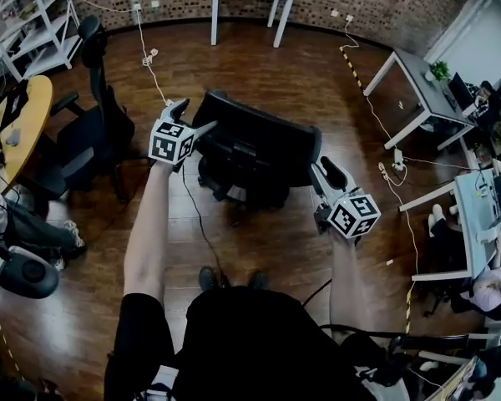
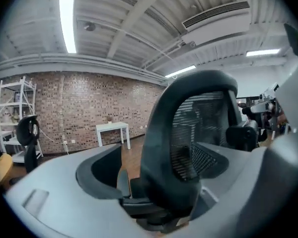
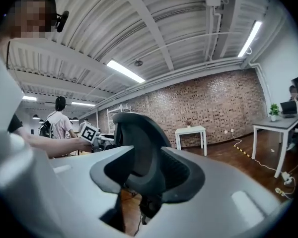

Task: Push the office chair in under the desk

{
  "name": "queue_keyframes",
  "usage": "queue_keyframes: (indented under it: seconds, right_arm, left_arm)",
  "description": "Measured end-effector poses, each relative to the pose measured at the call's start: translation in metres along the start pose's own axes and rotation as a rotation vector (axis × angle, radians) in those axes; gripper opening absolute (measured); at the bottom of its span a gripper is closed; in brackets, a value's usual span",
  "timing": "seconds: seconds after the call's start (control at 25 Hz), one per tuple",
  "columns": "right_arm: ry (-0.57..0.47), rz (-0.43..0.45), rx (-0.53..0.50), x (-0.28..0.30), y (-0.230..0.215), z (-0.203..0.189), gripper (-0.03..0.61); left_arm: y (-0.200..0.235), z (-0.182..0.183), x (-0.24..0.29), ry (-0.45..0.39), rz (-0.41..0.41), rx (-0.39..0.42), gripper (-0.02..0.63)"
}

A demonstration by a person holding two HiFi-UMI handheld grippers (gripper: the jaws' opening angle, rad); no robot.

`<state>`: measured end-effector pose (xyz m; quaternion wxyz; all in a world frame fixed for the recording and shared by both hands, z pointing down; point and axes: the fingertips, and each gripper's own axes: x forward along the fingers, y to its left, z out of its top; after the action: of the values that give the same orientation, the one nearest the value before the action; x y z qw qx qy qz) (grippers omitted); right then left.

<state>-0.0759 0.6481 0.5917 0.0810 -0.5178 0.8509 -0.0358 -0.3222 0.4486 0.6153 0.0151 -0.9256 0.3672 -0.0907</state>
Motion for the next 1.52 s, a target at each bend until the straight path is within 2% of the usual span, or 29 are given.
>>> queue_keyframes:
  seconds: [0.12, 0.16, 0.2, 0.28, 0.44, 0.52, 0.6, 0.68, 0.76, 0.84, 0.88, 1.0, 1.12, 1.28, 1.4, 1.52]
  right_arm:
    - [0.025, -0.007, -0.019, 0.011, 0.012, -0.016, 0.161]
    - [0.033, -0.007, -0.031, 0.015, 0.015, -0.022, 0.161]
    - [0.041, -0.008, -0.045, 0.018, 0.016, -0.028, 0.160]
    - [0.055, -0.020, -0.074, 0.024, 0.010, -0.037, 0.160]
    - [0.047, -0.049, -0.098, 0.038, -0.016, -0.040, 0.166]
    - [0.052, -0.049, -0.105, 0.049, -0.031, -0.040, 0.230]
    - [0.060, -0.069, -0.102, 0.057, -0.055, -0.040, 0.296]
    - [0.051, -0.093, -0.082, 0.057, -0.083, -0.036, 0.360]
    - [0.044, -0.092, -0.054, 0.058, -0.108, -0.031, 0.367]
    - [0.049, -0.048, -0.029, 0.066, -0.125, -0.029, 0.362]
    - [0.053, -0.010, -0.016, 0.072, -0.131, -0.028, 0.347]
    - [0.051, 0.131, 0.022, 0.081, -0.146, -0.023, 0.304]
    - [0.025, 0.227, 0.050, 0.083, -0.163, -0.015, 0.288]
    - [0.014, 0.286, 0.054, 0.085, -0.187, 0.004, 0.265]
    - [0.005, 0.297, 0.048, 0.088, -0.202, 0.019, 0.258]
    - [0.002, 0.299, 0.040, 0.088, -0.206, 0.018, 0.256]
  left_arm:
    - [0.018, -0.023, 0.023, -0.003, -0.163, -0.104, 0.525]
    - [0.021, -0.028, 0.024, -0.030, -0.223, -0.160, 0.448]
    - [0.024, -0.031, 0.022, -0.064, -0.260, -0.210, 0.442]
    - [0.031, -0.033, 0.018, -0.117, -0.268, -0.266, 0.434]
    - [0.018, -0.032, 0.012, -0.165, -0.267, -0.310, 0.446]
    - [0.003, -0.028, 0.009, -0.186, -0.273, -0.331, 0.455]
    - [-0.018, -0.024, 0.010, -0.189, -0.280, -0.321, 0.456]
    - [-0.041, -0.019, 0.013, -0.167, -0.270, -0.245, 0.456]
    - [-0.048, -0.003, 0.014, -0.178, -0.215, -0.202, 0.456]
    - [-0.046, 0.012, 0.022, -0.198, -0.170, -0.247, 0.456]
    - [-0.050, 0.011, 0.032, -0.173, -0.169, -0.247, 0.463]
    - [-0.072, 0.003, 0.064, -0.098, -0.159, -0.177, 0.472]
    - [-0.079, 0.015, 0.081, -0.097, -0.158, -0.183, 0.476]
    - [-0.088, 0.032, 0.106, -0.094, -0.126, -0.185, 0.480]
    - [-0.088, 0.044, 0.125, -0.086, -0.111, -0.184, 0.485]
    - [-0.089, 0.042, 0.130, -0.080, -0.101, -0.194, 0.488]
